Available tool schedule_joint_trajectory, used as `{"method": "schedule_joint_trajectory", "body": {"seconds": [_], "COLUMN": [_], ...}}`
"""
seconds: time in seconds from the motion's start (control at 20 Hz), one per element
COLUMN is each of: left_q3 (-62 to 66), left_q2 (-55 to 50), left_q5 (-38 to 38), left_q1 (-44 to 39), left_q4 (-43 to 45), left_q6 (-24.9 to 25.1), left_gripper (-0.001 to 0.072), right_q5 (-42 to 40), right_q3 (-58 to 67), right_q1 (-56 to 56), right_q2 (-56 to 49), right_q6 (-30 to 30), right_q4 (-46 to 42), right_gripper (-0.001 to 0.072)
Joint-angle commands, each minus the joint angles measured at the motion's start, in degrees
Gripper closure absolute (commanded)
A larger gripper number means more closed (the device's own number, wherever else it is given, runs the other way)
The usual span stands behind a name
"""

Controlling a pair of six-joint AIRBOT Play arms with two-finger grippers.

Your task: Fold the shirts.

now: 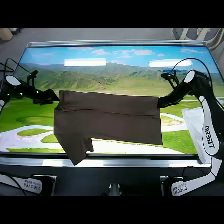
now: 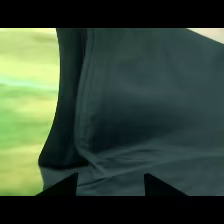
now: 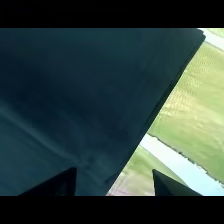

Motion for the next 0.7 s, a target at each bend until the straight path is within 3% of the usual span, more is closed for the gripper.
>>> {"method": "schedule_joint_trajectory", "body": {"seconds": [0.0,0.15,0.4,0.65], "left_q3": [3.6,-6.9,-37.7,-46.8], "left_q2": [1.5,8.6,23.7,25.1], "left_q5": [-12.6,-14.5,-6.2,-0.9], "left_q1": [3.8,5.7,5.7,4.0], "left_q4": [2.7,5.0,4.8,-1.0], "left_q6": [-2.3,-0.1,6.6,6.6], "left_gripper": [0.0204,0.0204,0.0243,0.0243], "right_q5": [10.2,13.6,2.6,2.3], "right_q3": [1.8,-7.1,-32.7,-34.1], "right_q1": [-5.3,-10.1,-10.3,-10.3], "right_q2": [3.4,8.2,17.7,17.8], "right_q6": [-0.6,-1.3,-6.8,-7.0], "right_q4": [0.2,0.1,7.7,8.1], "right_gripper": [0.0205,0.0223,0.0224,0.0222]}}
